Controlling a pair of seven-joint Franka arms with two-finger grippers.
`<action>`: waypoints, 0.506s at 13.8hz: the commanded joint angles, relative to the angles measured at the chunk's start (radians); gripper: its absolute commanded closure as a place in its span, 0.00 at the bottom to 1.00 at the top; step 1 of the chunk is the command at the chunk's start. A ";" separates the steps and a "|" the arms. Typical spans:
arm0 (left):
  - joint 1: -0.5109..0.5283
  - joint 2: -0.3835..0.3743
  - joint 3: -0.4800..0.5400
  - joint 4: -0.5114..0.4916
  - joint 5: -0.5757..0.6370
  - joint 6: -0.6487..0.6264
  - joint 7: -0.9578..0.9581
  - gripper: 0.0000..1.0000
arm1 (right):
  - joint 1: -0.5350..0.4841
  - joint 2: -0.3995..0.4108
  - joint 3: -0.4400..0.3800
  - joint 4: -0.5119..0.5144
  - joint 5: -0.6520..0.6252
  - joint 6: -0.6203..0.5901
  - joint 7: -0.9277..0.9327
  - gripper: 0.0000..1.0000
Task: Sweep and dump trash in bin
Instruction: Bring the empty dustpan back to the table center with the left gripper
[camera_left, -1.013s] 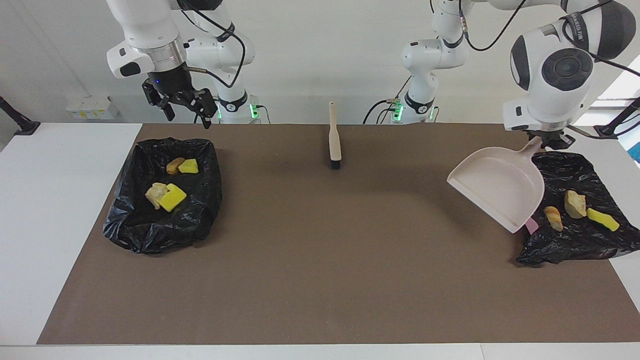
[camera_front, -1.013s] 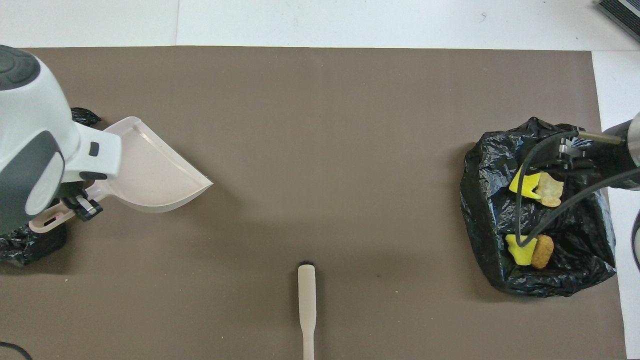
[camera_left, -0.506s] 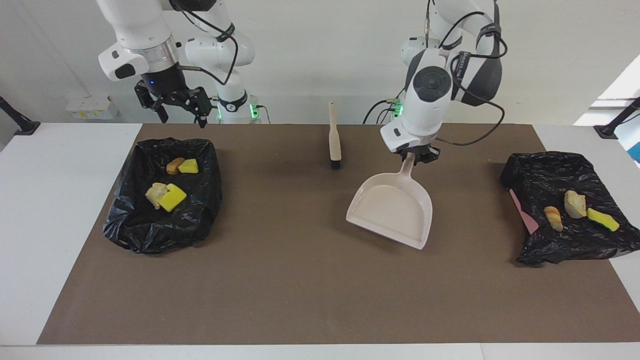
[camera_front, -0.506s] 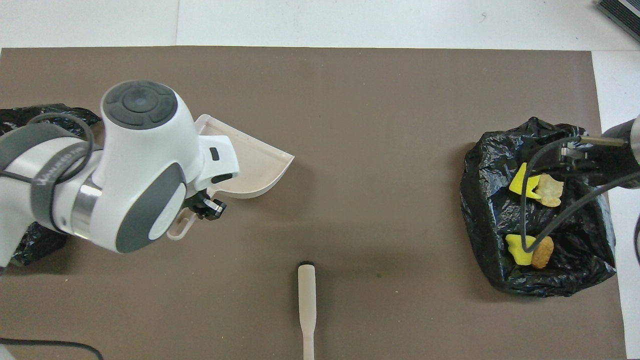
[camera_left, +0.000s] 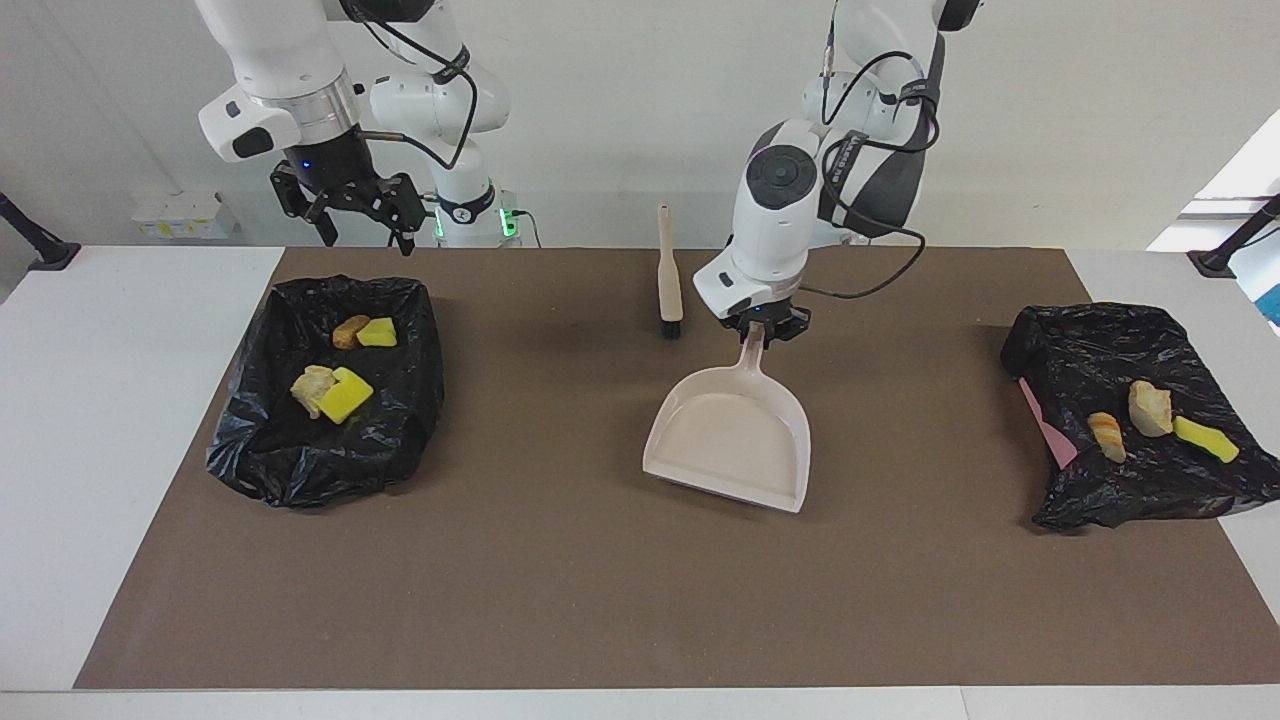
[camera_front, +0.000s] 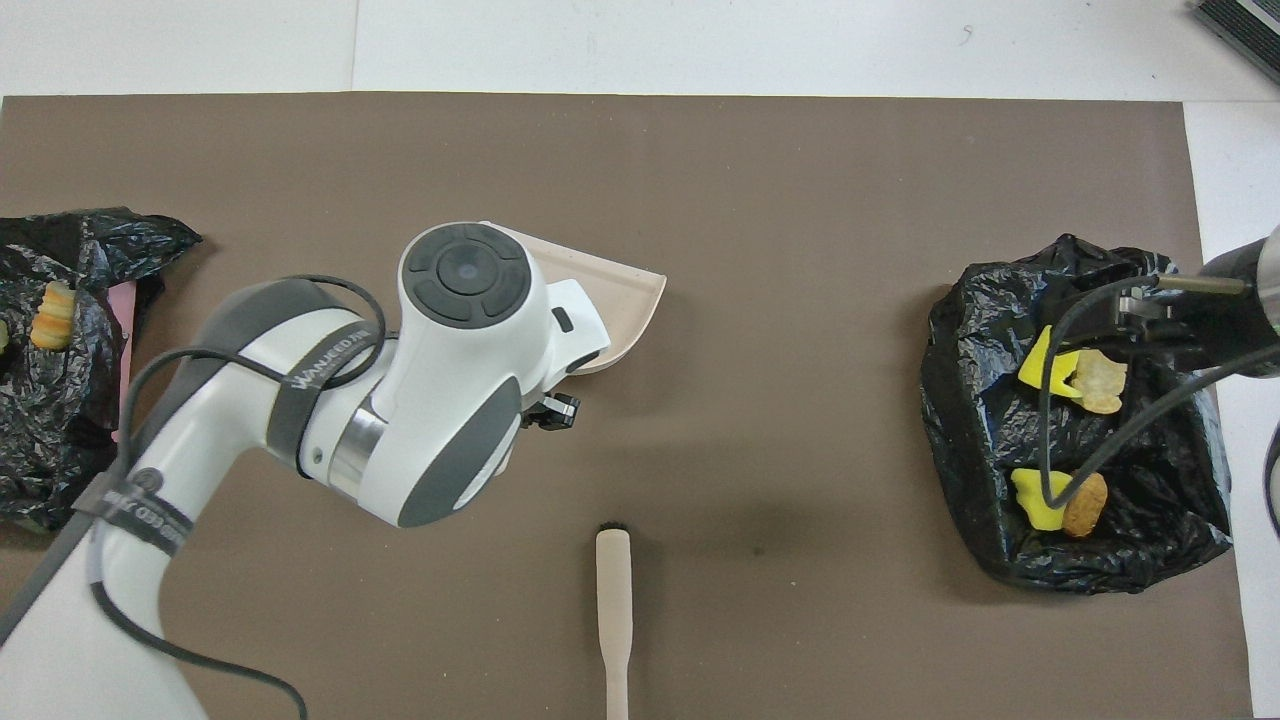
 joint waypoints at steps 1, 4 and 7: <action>-0.050 0.036 0.018 -0.039 -0.023 0.124 -0.101 1.00 | -0.012 -0.015 0.002 -0.016 0.020 0.011 -0.035 0.00; -0.041 0.041 0.019 -0.033 -0.023 0.131 -0.121 0.01 | -0.013 -0.015 0.002 -0.016 0.021 0.012 -0.035 0.00; 0.017 0.009 0.019 -0.031 -0.023 0.111 -0.118 0.00 | -0.012 -0.015 0.002 -0.016 0.021 0.011 -0.035 0.00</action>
